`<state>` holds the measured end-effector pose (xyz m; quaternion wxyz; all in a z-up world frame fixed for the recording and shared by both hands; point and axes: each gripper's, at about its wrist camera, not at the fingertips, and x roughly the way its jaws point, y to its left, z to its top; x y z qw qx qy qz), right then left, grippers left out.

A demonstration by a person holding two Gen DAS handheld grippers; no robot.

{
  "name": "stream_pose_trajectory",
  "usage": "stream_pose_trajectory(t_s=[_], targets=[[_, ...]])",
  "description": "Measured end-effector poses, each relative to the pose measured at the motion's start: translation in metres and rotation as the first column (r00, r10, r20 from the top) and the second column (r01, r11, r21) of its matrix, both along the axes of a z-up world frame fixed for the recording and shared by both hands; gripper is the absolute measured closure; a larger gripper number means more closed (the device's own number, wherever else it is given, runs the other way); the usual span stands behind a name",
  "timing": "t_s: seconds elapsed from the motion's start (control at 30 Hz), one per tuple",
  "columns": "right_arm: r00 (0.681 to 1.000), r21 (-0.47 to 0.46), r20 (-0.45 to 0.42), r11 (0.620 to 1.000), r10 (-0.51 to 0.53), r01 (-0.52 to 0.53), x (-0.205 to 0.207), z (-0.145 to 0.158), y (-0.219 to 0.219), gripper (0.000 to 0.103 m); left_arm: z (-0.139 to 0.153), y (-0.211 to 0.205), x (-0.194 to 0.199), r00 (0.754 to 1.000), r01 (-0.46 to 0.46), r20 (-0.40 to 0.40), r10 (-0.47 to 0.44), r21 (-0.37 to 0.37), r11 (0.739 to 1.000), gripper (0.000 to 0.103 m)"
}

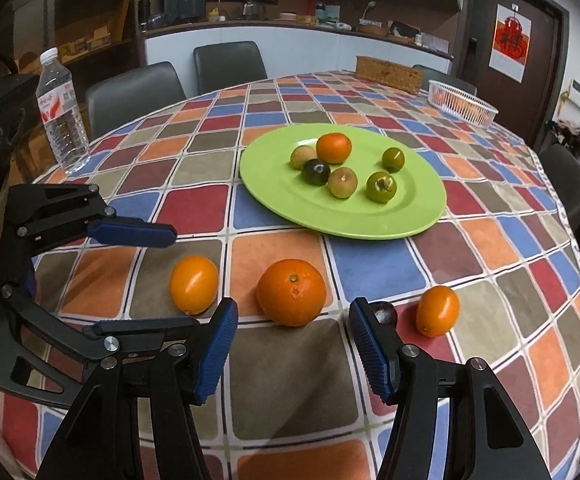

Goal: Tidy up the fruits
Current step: 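Reach and close left tool on small orange while right tool grasps large mandarin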

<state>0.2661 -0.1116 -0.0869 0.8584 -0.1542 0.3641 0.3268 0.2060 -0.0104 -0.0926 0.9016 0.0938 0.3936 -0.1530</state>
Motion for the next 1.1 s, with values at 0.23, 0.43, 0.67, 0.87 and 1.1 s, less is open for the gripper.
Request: stream_pose_trajectory(t_s=[0.23,0.43,0.67,0.87,1.1], targets=[[0.999,0.01,-0.034,1.0,0.0,0.001,0.011,-0.006,0.006,0.049,-0.006,0.005,0.01,0.998,-0.03,-0.059,0.026,-0.052,0.998,0.061],[0.998,0.008,-0.07,1.0,-0.002,0.002,0.018,-0.014,0.009,0.058,-0.005,0.006,0.011,0.997,-0.04,-0.065,0.035,-0.074,0.996,0.066],[0.997,0.012,-0.073,1.0,-0.005,0.006,0.019,-0.013,0.011,0.061,-0.001,0.013,0.01,0.995,-0.078,-0.065,0.072,-0.089,0.993,0.066],[0.997,0.022,-0.077,1.0,-0.016,0.018,0.017,-0.01,0.009,0.061,0.008,0.016,0.007,0.995,-0.096,-0.04,0.093,-0.095,0.991,0.066],[0.998,0.052,-0.057,0.998,-0.035,0.038,0.009,0.005,0.006,0.061,0.022,0.016,-0.001,0.995,-0.098,-0.003,0.098,-0.104,0.99,0.066]])
